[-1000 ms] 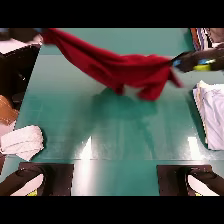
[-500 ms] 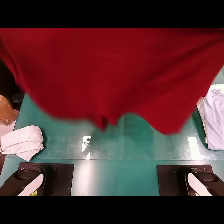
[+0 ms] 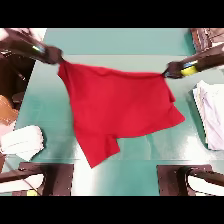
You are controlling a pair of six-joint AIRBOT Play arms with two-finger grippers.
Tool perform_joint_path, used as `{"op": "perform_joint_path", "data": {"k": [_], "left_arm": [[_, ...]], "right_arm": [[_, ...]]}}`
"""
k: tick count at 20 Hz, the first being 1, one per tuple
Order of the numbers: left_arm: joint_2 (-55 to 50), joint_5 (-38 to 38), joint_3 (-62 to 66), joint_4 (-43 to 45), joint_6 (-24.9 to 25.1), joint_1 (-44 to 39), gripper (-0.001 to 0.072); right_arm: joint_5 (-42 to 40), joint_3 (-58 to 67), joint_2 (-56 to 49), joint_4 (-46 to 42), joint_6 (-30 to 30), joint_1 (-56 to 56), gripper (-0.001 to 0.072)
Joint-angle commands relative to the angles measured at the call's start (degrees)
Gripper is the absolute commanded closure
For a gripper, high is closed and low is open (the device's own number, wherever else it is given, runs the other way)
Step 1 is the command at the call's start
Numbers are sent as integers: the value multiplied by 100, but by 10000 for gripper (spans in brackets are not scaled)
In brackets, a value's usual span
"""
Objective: Fold the shirts.
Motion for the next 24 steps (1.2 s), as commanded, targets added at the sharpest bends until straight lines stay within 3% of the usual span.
{"op": "perform_joint_path", "data": {"k": [1, 3, 4, 5, 6, 8, 12, 18, 21, 24], "left_arm": [[-1143, 704, -262, 131, 50, 4, 684], [-1307, 1119, -260, 190, 44, 4, 684], [-1300, 1279, -245, 221, 42, 4, 678], [-1298, 1274, -157, 243, 39, 4, 453], [-1292, 1154, -24, 337, -9, 4, 172], [-1263, 446, 350, 505, 0, 79, 232], [-741, -787, 256, 278, 4, 678, 232], [1307, -531, -2933, 109, 4, 1215, 232], [2164, 22, -4671, -549, 2, 1215, 232], [2376, 514, -5827, -1272, 9, 1215, 232]], "right_arm": [[-844, -181, -1054, -223, 59, 330, 695], [-824, 149, -1497, -179, 59, 328, 693], [-785, 369, -1674, -72, 57, 286, 645], [-723, 588, -1803, 85, 55, 214, 407], [-619, 837, -1902, 328, 52, 129, 277], [-321, 1189, -1932, 798, -120, -125, 277], [389, 680, -1255, 1349, -673, -662, 280], [428, -1720, 595, 2142, -1193, -1311, 283], [221, -2382, 1231, 2170, -1193, -1497, 283], [-26, -2752, 1711, 2170, -1193, -1539, 283]]}}
